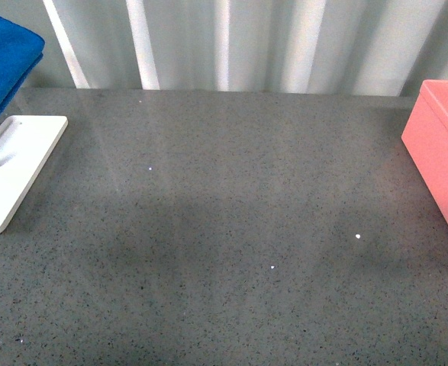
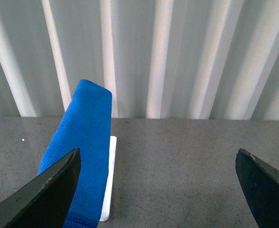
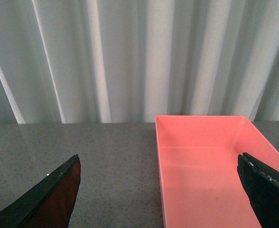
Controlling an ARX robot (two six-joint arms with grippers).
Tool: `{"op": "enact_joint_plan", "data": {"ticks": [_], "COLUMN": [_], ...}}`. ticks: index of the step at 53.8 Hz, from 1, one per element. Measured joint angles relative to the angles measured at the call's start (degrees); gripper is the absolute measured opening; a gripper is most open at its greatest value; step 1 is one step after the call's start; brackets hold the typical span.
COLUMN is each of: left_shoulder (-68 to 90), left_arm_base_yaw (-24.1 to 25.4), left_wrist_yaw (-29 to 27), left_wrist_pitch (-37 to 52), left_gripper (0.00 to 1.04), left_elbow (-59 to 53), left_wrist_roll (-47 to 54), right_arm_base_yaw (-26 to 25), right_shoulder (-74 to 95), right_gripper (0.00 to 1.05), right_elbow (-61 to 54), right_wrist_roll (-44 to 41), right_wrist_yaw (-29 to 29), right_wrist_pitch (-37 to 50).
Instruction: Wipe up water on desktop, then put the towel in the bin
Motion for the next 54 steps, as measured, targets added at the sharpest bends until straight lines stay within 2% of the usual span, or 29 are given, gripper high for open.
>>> {"op": "enact_joint_plan", "data": {"ticks": [54], "left_shoulder": [0.0], "left_arm_base_yaw": [0.0], "left_wrist_yaw": [0.0], "left_wrist_pitch": [0.0], "left_gripper": [0.98], "left_elbow": [0.0], "left_wrist_roll": [0.0], "right_arm_base_yaw": [0.0], "right_shoulder": [0.0], "right_gripper": [0.98], "right_elbow": [0.0], "right_wrist_roll": [0.0], "right_wrist_yaw": [0.0], "right_wrist_pitch": [0.0]}}
